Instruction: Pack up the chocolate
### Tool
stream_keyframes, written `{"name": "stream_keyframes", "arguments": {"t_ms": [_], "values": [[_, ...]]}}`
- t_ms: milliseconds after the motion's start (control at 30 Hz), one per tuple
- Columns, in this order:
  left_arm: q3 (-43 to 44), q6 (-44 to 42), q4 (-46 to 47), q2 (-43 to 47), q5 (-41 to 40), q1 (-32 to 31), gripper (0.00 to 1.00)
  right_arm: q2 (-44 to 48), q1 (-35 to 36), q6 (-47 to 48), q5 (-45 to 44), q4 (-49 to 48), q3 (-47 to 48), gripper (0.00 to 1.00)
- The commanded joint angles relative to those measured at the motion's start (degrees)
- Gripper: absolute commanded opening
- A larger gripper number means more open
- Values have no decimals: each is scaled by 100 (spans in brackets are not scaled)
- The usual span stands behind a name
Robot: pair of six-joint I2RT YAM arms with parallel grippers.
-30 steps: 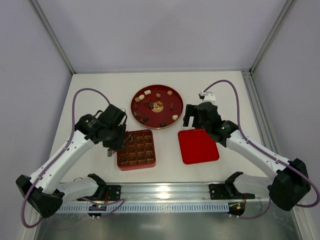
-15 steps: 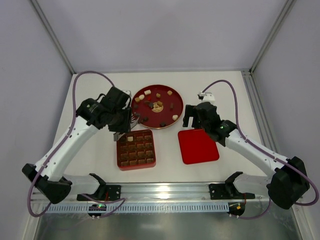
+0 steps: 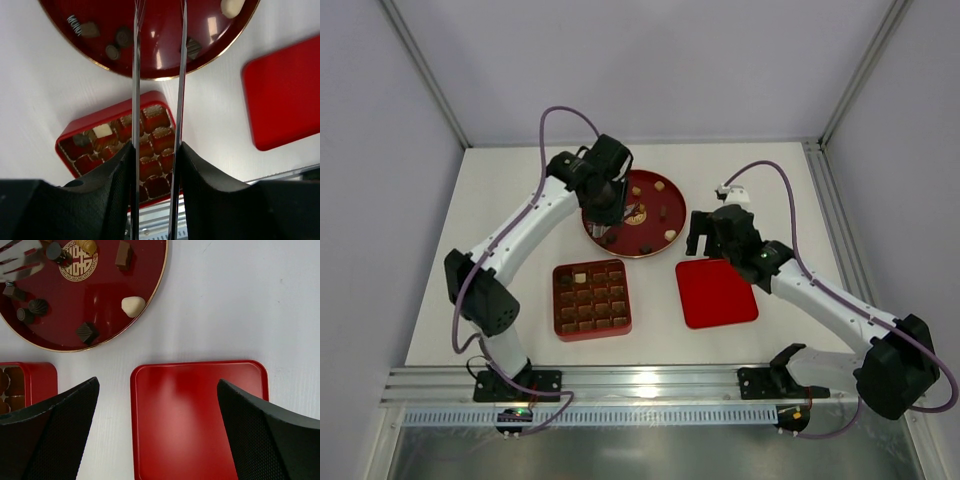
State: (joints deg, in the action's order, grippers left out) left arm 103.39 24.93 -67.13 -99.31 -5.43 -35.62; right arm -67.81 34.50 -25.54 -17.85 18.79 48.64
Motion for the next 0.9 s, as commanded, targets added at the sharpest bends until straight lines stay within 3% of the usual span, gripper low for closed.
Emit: {"name": "stream_keyframes", "arguments": {"t_ms": [0,133,367,867], "values": [[637,-85,455,-369,288,-7,40,251,-5,119,-122,55,225,100],[1295,-32,517,-1115,473,-51,40,391,4,146,-140,204,233,100],[1727,38,693,-1854,455,-165,41,733,-14,199,-263,468,207,100],[1834,65,799,-2303,332,-297,41,972,-93,225,-325,574,14,100]]}}
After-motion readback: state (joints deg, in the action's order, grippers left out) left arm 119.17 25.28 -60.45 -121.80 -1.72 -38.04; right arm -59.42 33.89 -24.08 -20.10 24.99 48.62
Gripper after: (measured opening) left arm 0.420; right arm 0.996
